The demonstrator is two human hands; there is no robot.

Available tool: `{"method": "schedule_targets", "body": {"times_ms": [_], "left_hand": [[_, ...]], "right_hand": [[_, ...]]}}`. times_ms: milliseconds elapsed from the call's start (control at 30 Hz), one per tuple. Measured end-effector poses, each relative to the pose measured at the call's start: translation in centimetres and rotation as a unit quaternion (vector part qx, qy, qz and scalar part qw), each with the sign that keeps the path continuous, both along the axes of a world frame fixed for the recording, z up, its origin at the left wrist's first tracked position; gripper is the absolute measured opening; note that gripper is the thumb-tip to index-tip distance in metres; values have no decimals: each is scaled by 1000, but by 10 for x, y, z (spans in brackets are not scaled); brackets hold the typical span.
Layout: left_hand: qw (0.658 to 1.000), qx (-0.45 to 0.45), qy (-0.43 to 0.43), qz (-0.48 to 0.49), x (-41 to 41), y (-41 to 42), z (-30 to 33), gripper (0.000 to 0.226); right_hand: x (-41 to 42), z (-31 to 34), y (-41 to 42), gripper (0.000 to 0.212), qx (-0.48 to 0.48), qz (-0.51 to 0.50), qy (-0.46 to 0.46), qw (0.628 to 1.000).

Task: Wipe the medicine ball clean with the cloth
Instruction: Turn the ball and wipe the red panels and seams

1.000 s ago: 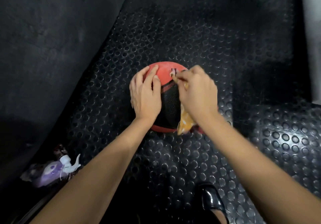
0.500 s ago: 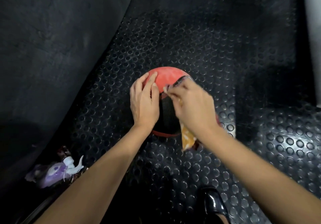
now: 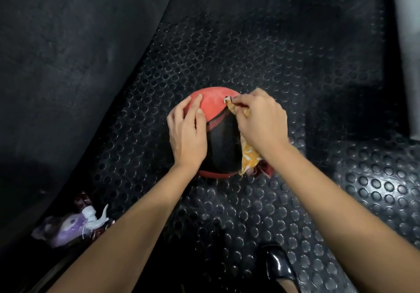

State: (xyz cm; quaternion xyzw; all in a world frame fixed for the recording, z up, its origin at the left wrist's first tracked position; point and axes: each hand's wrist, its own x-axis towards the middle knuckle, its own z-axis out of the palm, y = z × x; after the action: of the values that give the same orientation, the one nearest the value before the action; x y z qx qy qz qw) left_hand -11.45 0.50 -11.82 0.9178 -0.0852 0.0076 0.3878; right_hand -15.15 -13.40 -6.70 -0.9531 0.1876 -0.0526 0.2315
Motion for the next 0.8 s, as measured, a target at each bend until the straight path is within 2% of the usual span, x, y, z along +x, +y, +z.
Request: {"method": "schedule_targets", "body": {"times_ms": [167,233,333,400,533,667,800], "left_hand": [[999,40,11,-1,4,-1,12,35],[999,35,33,-14,9,-8,18,33],[993,100,19,-64,11,-15,15,40],[992,119,14,-49,13,-17,10,41],[994,98,20,-31,20,-16,11,40],[994,100,-9,-48,10,-14,10,47],[995,101,-16,-22,6,-21,10,40]], "right_hand": [[-6,-2,0,21,130,-33,-4,991],[-7,-4,0,21,130,-28,-3,991],[-7,-4,1,19,140,-20,-11,990],[-14,-4,7,19,130,-15,-26,991],[-44,-14,30,15,47,19,-69,996],[-17,-13,8,15,66,-35,-59,995],[-14,-7,12,19,57,-46,-39,997]]}}
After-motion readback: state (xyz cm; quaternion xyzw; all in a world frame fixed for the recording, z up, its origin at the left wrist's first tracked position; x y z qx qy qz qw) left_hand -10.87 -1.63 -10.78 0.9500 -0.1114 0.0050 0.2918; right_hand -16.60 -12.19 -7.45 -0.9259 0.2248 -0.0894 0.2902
